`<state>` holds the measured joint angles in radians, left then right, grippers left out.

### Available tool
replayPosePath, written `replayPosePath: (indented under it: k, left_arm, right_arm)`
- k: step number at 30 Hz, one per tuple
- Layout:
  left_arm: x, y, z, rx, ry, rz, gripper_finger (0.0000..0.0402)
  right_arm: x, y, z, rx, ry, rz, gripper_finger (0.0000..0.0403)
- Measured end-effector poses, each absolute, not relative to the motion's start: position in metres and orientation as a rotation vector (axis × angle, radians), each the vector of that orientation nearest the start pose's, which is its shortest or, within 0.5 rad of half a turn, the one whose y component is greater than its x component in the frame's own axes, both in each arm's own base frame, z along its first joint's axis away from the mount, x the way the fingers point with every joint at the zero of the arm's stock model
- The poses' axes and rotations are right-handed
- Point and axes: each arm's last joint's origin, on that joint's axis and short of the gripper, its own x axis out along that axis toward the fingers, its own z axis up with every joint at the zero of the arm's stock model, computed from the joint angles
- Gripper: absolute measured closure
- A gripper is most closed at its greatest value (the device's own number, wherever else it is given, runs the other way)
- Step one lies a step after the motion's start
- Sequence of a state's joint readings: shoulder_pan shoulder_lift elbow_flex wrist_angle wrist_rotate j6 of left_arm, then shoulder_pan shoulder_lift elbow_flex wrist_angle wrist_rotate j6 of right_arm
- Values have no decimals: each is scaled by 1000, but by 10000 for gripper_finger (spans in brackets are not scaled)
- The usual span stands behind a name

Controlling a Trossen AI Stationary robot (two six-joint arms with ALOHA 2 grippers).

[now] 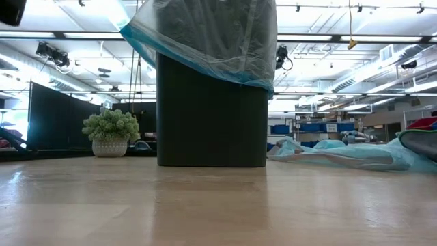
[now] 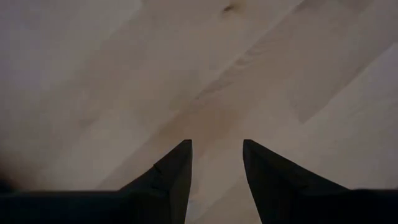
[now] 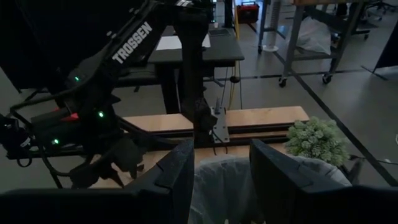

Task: Place trash/remove bag and relplace
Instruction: Put the white paper into the trash bin

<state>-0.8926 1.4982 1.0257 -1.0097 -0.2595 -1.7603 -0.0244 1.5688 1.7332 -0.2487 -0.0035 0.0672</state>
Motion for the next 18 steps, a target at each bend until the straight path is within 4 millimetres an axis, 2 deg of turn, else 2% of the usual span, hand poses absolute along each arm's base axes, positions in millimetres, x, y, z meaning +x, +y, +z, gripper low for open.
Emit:
replayPosePath:
  k: [3, 6, 9, 15, 18]
  left_arm:
    - [163, -195, 222, -639, 1179, 644, 246]
    - [161, -198, 225, -633, 1180, 627, 225]
    - [158, -202, 224, -659, 1241, 612, 186]
    - [149, -202, 216, -749, 1402, 688, 93]
    - [146, -200, 209, -770, 1459, 730, 59]
  right_arm:
    - [348, -10, 459, 67, 83, -28, 261]
    - [348, -11, 459, 68, 83, -31, 261]
    - [348, -11, 459, 67, 83, -31, 261]
    - [348, -11, 459, 72, 84, -7, 261]
    - [348, -11, 459, 72, 85, -6, 261]
